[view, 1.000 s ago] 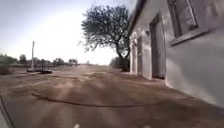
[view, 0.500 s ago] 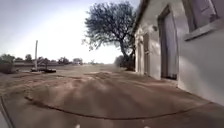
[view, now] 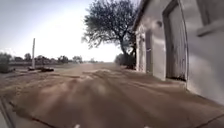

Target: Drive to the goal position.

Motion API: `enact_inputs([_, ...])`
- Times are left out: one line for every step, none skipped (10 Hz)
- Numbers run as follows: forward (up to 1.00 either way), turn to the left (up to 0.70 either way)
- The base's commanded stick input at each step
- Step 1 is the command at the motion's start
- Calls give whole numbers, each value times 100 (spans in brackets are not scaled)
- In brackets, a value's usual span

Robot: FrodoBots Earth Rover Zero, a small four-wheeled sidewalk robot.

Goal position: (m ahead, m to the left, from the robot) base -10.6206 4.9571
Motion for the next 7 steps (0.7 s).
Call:
enact_inputs([70, 0])
enact_inputs([70, 0])
enact_inputs([70, 0])
enact_inputs([70, 0])
enact_inputs([70, 0])
enact_inputs([70, 0])
enact_inputs([70, 0])
